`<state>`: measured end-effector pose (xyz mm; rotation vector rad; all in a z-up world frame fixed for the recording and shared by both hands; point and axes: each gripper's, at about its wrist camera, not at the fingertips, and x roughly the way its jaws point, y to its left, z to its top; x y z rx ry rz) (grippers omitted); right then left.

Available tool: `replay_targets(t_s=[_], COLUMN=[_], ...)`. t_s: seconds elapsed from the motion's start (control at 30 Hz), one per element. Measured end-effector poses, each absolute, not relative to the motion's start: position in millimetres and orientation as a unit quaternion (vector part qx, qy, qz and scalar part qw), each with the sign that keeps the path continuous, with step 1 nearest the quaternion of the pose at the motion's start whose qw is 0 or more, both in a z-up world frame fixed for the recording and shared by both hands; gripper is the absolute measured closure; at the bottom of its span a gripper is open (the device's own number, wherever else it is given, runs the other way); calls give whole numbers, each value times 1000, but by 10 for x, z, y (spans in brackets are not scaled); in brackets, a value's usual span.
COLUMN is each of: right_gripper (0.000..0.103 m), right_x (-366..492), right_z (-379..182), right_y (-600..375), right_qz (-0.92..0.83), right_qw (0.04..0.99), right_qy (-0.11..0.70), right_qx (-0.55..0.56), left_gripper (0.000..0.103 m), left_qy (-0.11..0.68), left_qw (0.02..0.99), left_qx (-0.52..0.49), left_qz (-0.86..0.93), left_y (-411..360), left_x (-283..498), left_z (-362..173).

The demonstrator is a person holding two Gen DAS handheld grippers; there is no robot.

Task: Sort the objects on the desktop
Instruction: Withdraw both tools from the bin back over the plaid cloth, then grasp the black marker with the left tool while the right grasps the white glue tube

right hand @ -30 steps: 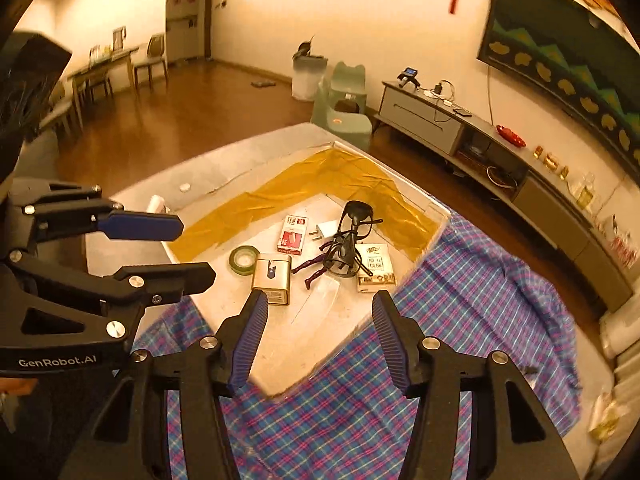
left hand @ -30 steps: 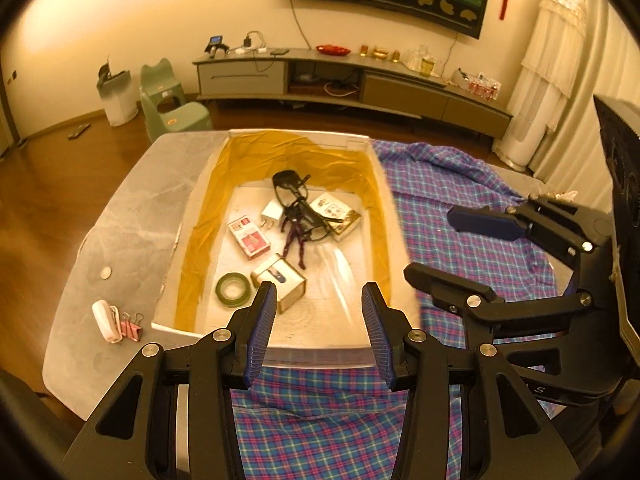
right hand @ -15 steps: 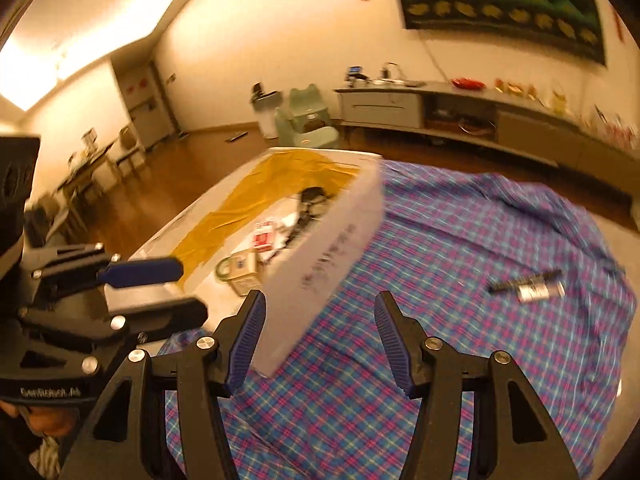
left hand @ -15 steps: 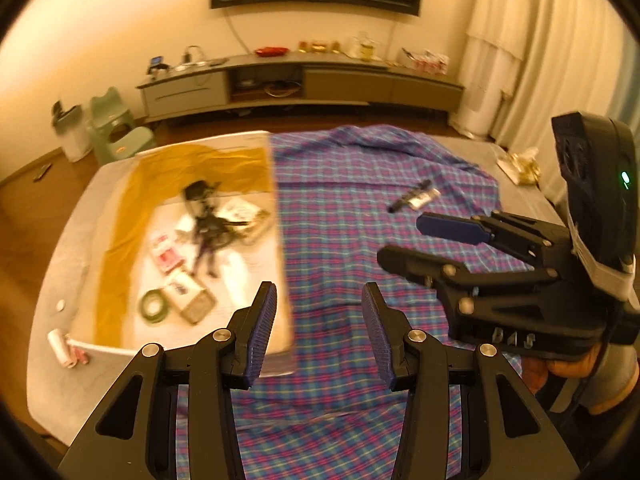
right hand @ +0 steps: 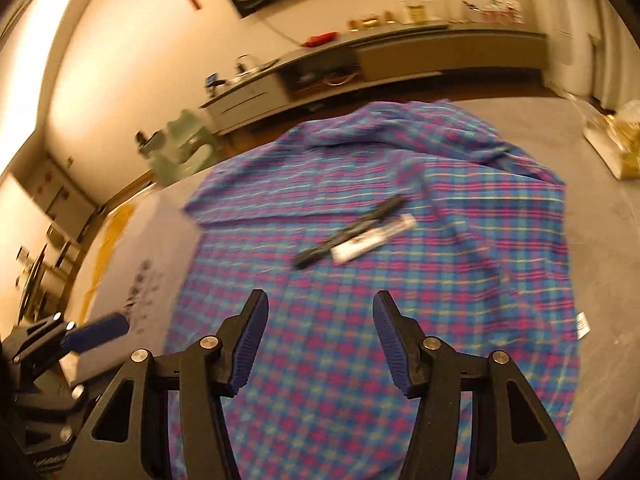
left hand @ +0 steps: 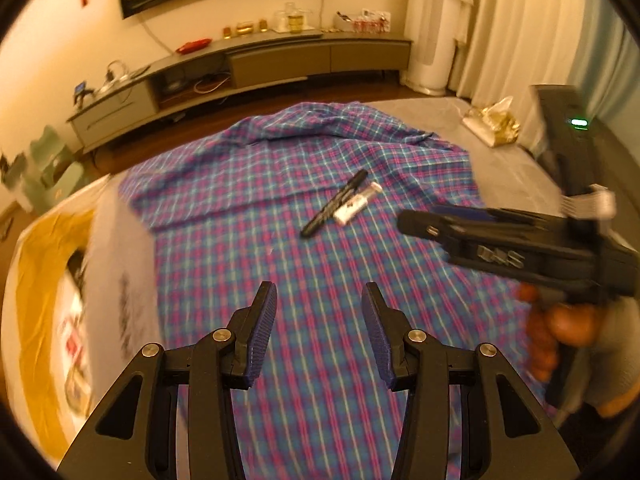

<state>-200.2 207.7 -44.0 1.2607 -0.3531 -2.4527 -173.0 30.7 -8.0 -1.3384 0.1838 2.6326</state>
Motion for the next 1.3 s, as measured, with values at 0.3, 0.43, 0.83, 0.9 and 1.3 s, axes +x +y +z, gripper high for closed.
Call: replay_targets(t_s=[0.3,0.43,0.83,0.9,1.3], right_gripper=[48,48,48,48,48], right_x=[-2288,-2365,-2419,-2420,-2437], right_z=[-634,-721,-854,-853,-858], right_y=[2293,2344,2429,2425,2387], right_qz=[-863,-860,-851,-850,-849], right_qw=[163,157,154,155,158], right_qy=[-123,-121,-128,-127,-124], right_qx=[462,471,487,487,488], left_gripper=[56,56,74,75,83], left_qy=[68,74,2,-2,80], left_qw=[76,92,122,114,133], left_qx=[-473,-483,-504,-509,-516], left_qz=[875,868,855,853,842], left_y=[571,721,614,555,806], left_x=[-2852,-3122,-3194,-3148,-3149], left_z=[-640,-799,-1028,-1020,-1083])
